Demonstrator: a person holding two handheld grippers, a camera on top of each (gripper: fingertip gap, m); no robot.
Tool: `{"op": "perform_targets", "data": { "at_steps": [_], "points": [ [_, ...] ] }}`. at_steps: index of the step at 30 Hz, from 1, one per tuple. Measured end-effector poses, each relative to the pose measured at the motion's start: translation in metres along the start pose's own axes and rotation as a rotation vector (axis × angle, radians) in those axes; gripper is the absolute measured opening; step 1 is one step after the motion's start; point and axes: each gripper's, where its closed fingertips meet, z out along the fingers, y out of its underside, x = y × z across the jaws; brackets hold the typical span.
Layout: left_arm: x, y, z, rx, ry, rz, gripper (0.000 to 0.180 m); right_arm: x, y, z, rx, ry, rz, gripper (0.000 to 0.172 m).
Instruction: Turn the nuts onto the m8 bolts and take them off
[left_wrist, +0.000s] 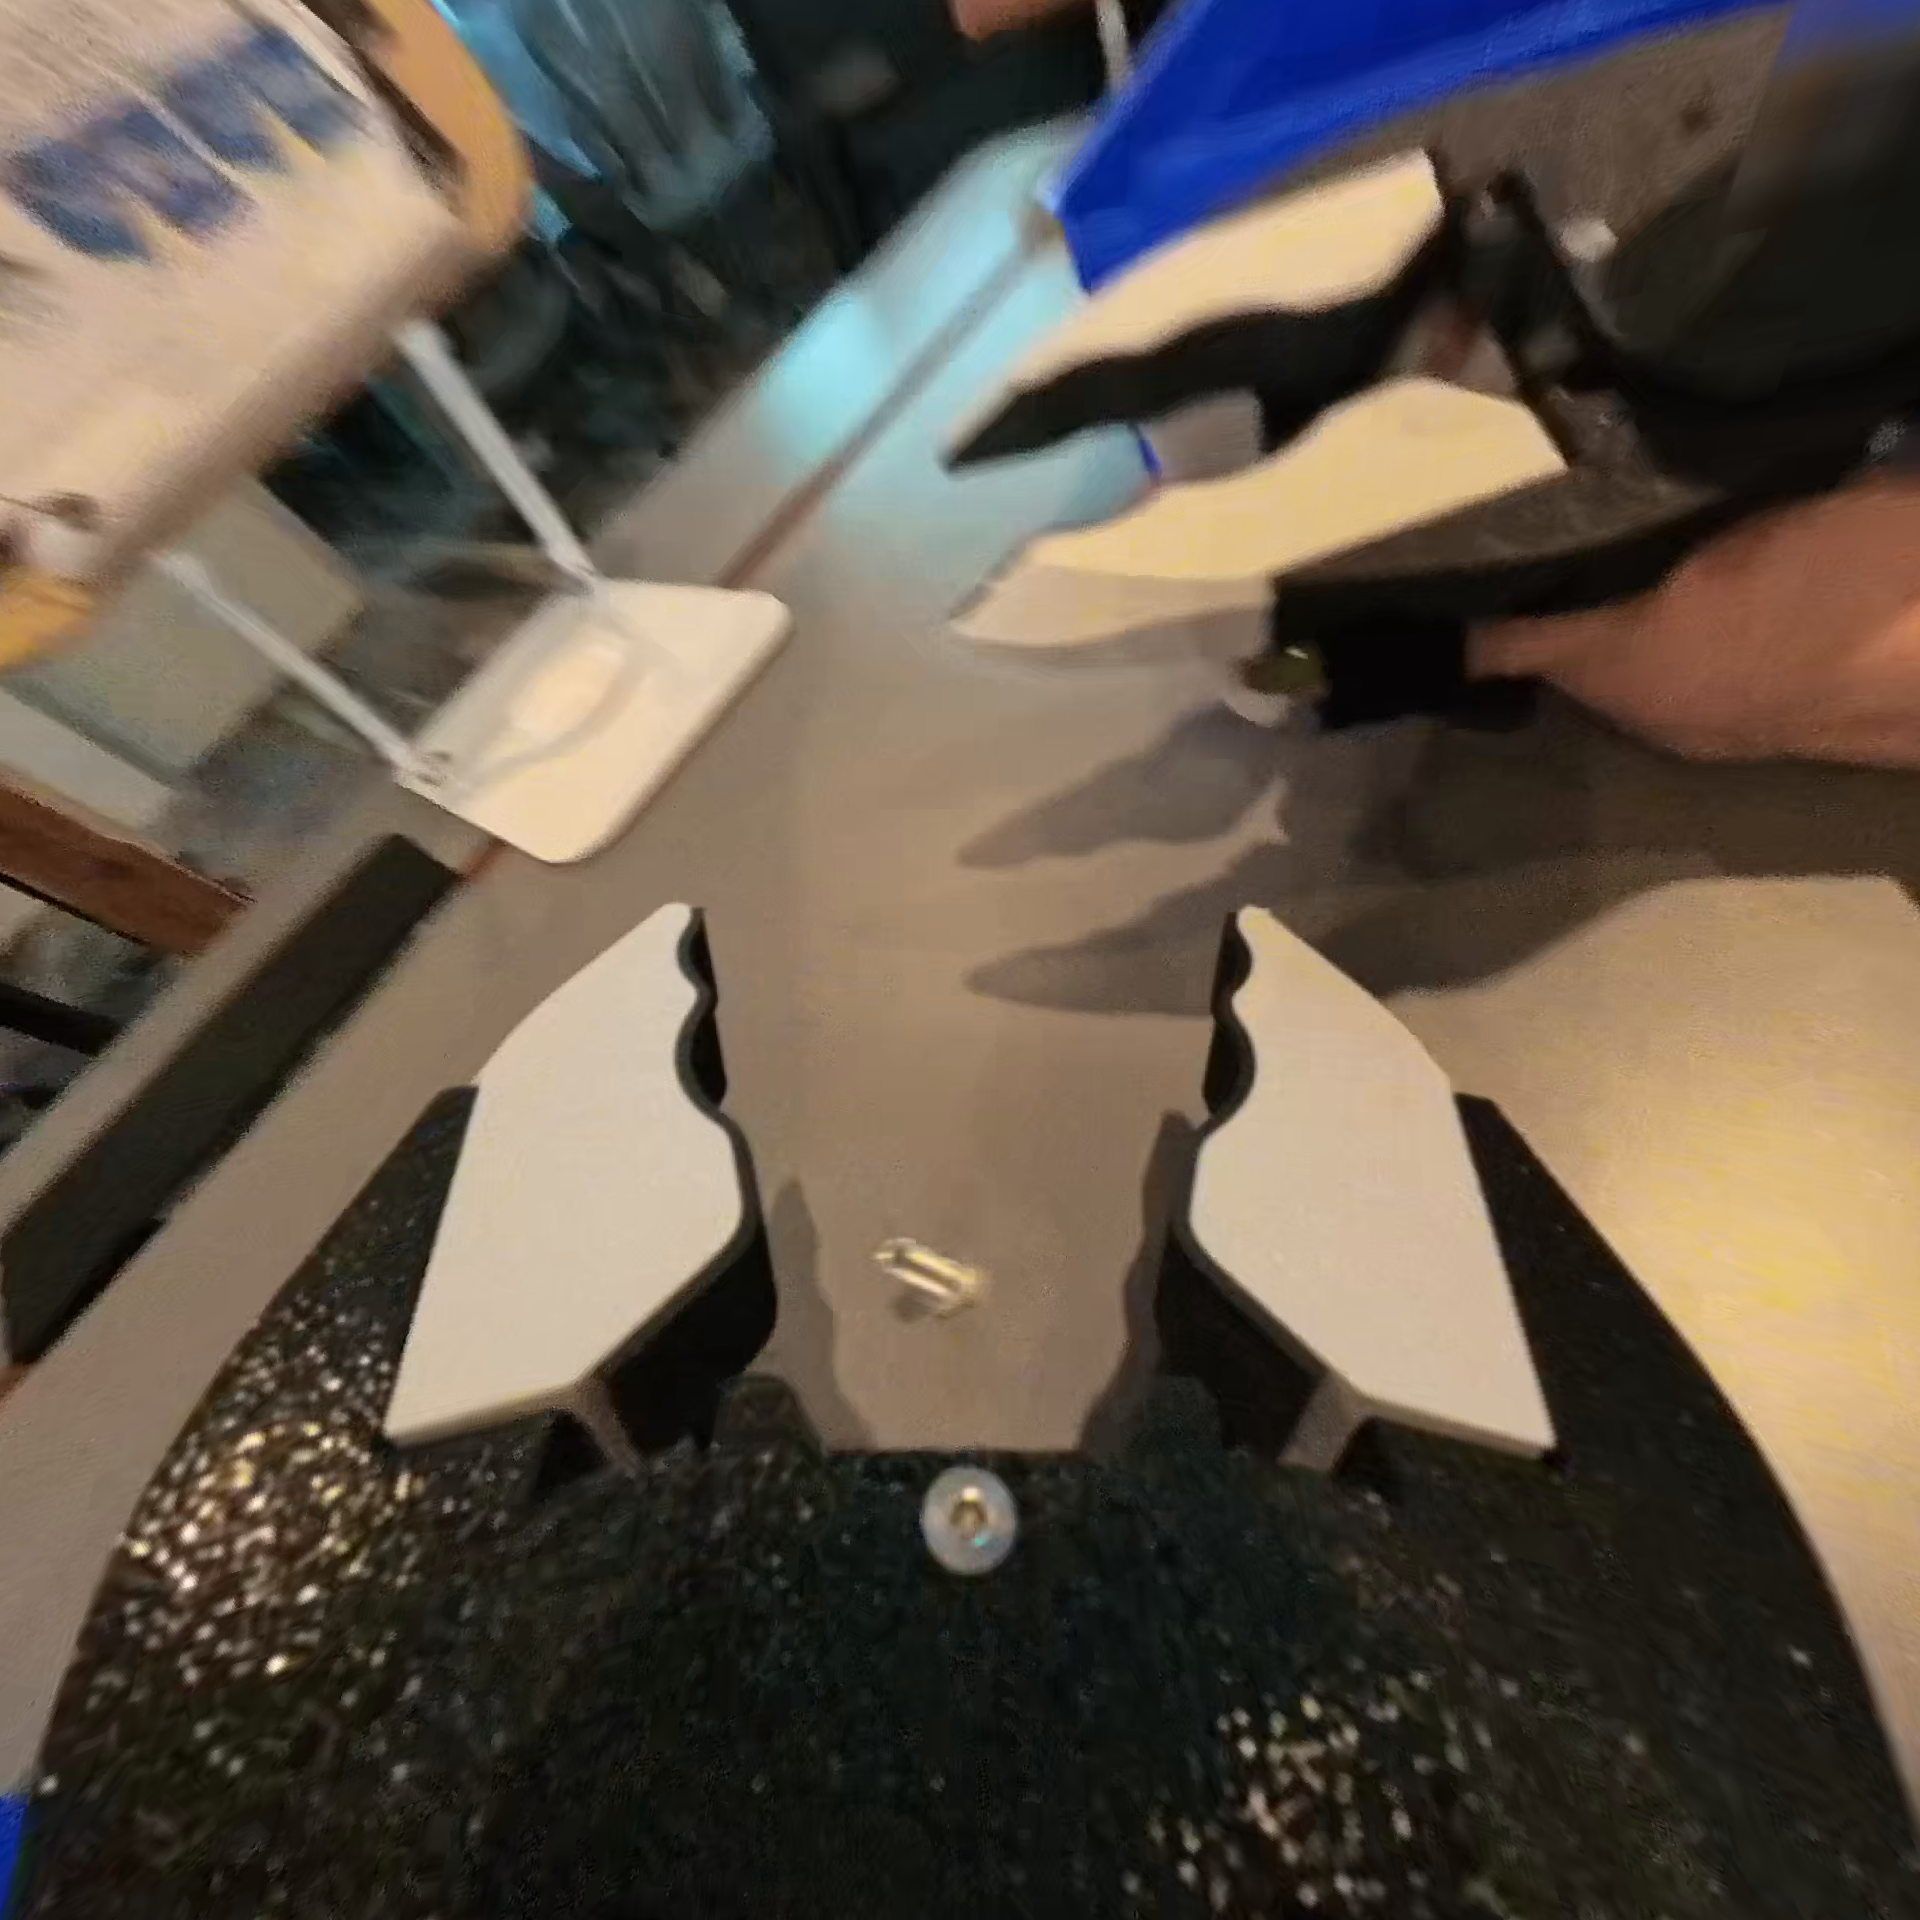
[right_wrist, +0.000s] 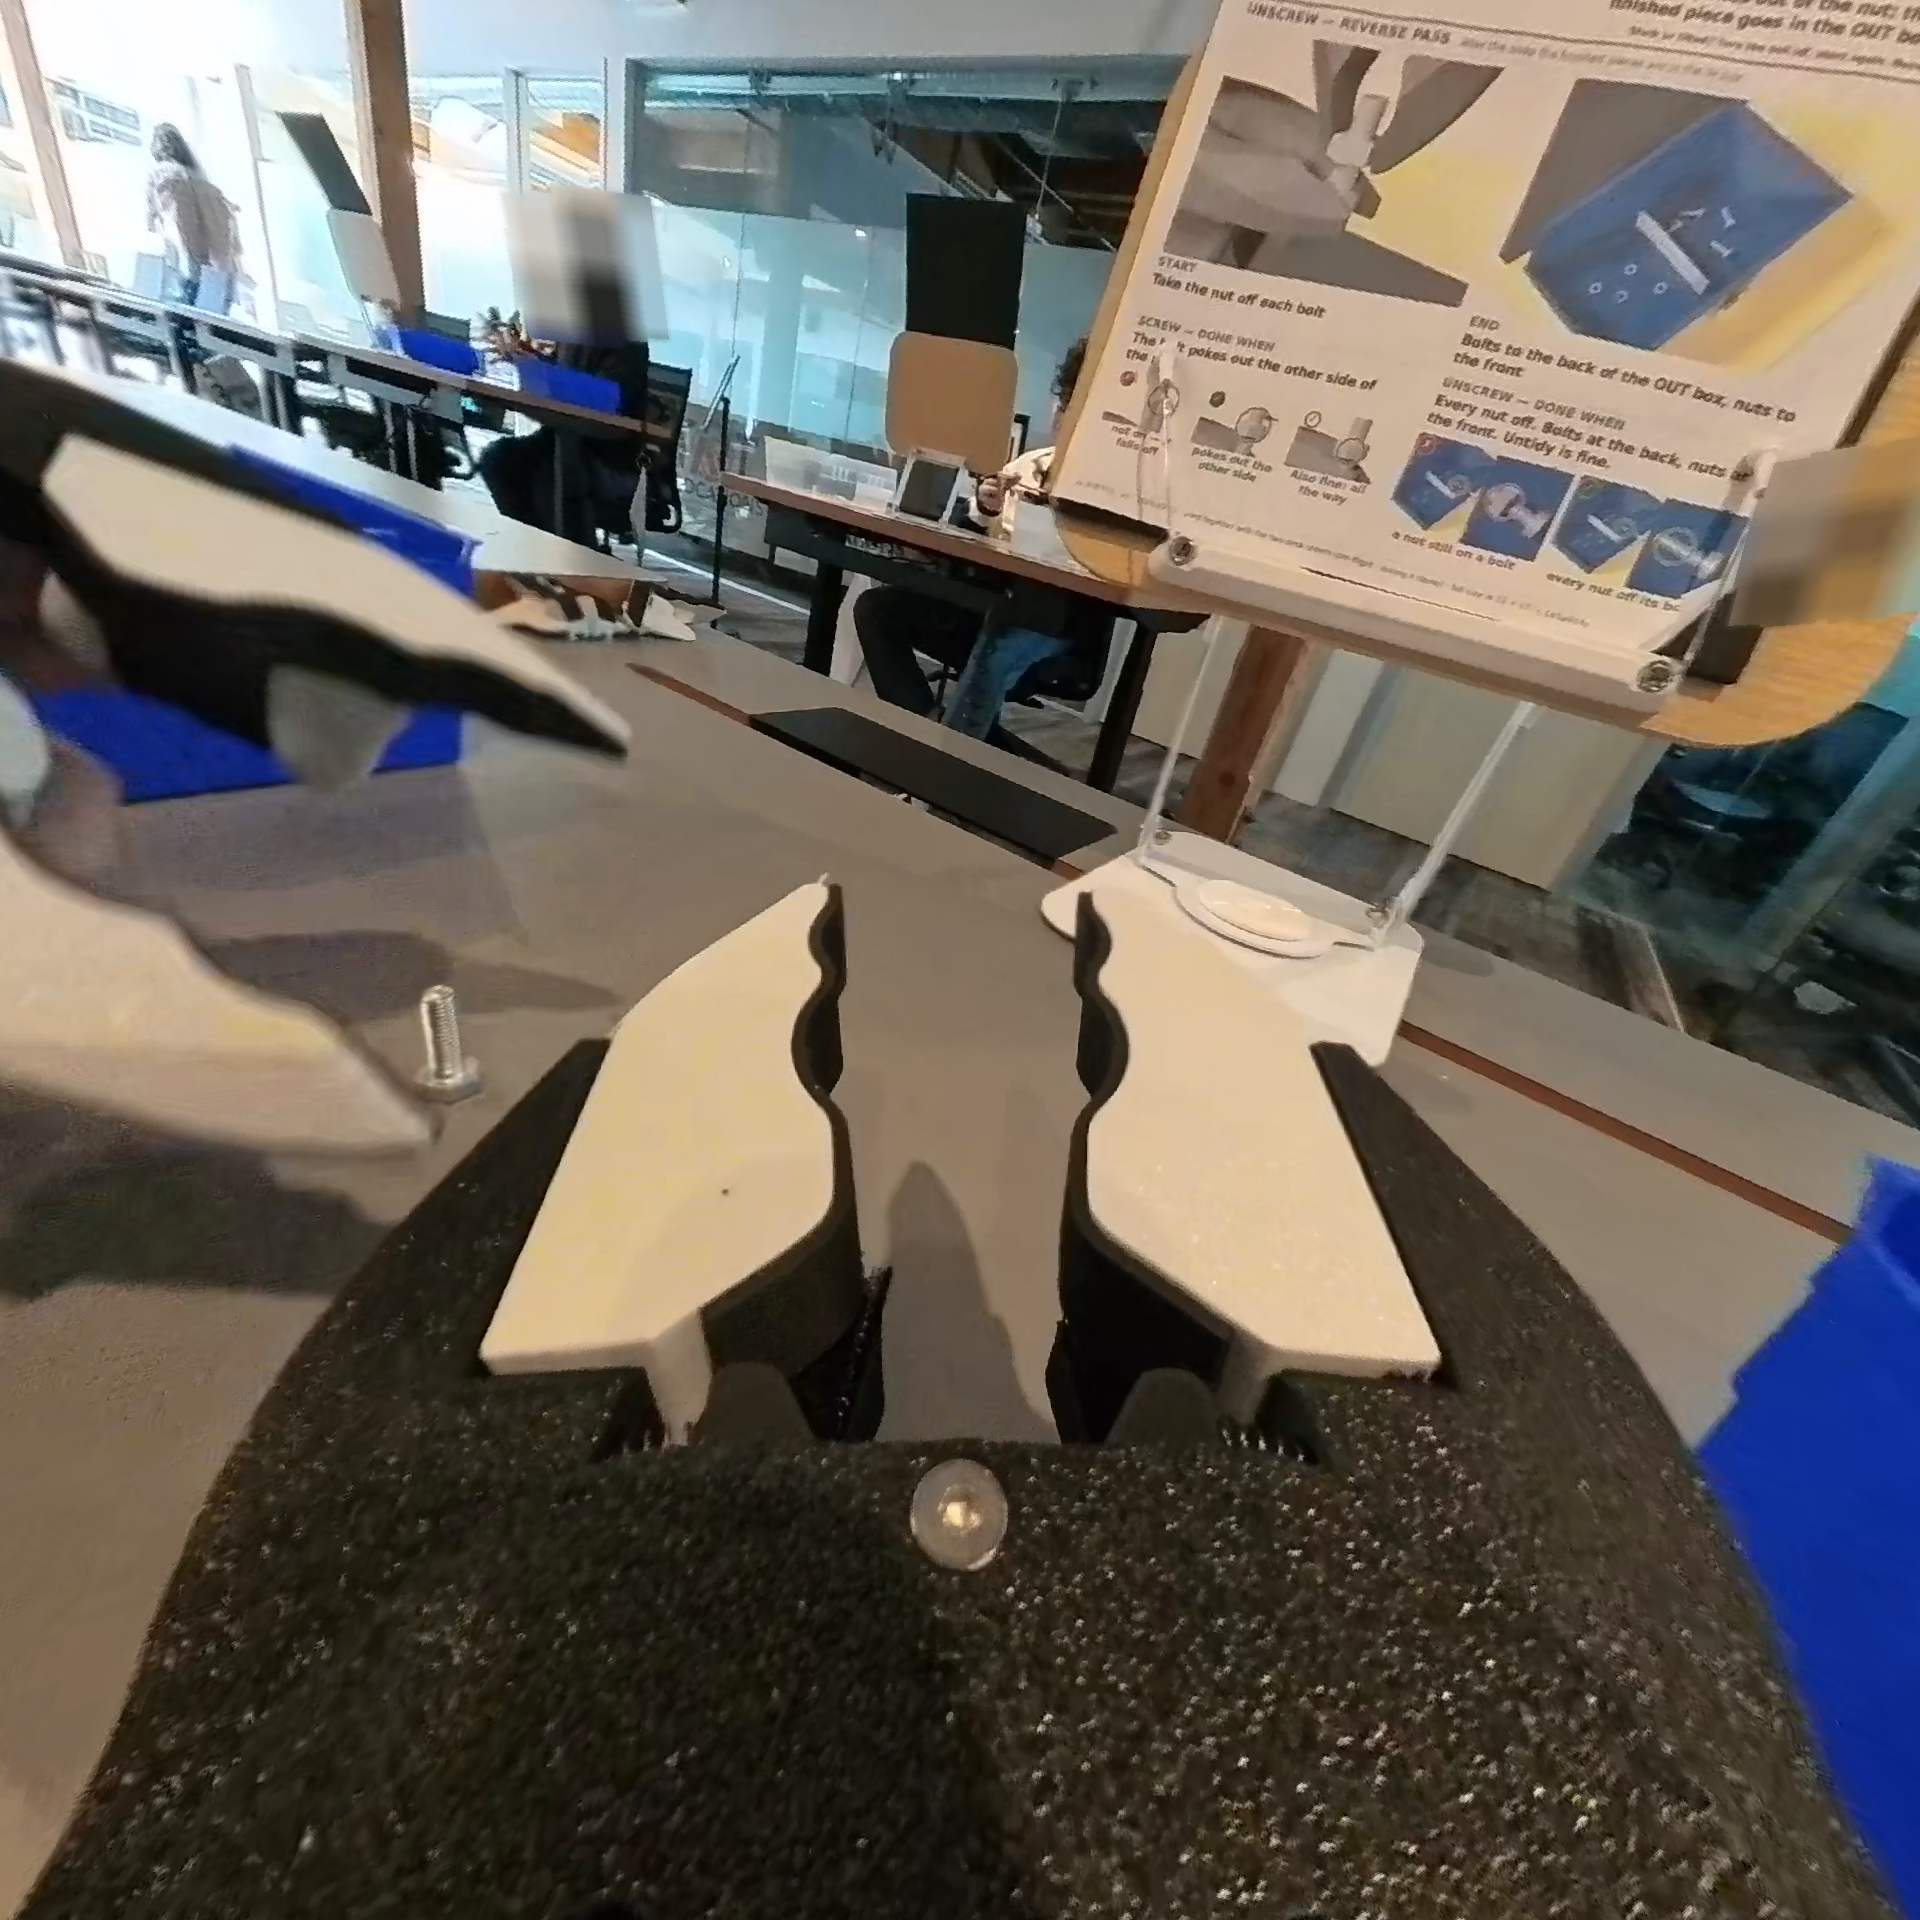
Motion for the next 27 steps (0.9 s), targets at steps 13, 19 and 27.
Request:
{"op": "perform_targets", "data": {
  "at_steps": [13, 19, 27],
  "points": [
    [-0.031, 0.045, -0.024, 0.053, 0.135, -0.216, 0.101, -0.089, 0.007, 0.000, -0.147, -0.515, -0.029, 0.024],
    [-0.017, 0.071, -0.020, -0.056, 0.235, -0.167, 0.101, -0.117, 0.032, 0.020, -0.398, -0.677, -0.067, 0.016],
    [-0.010, 0.078, -0.016, -0.112, 0.236, -0.087, 0.094, -0.140, 0.060, 0.040, -0.571, -0.733, -0.131, 0.013]
  ]
}}
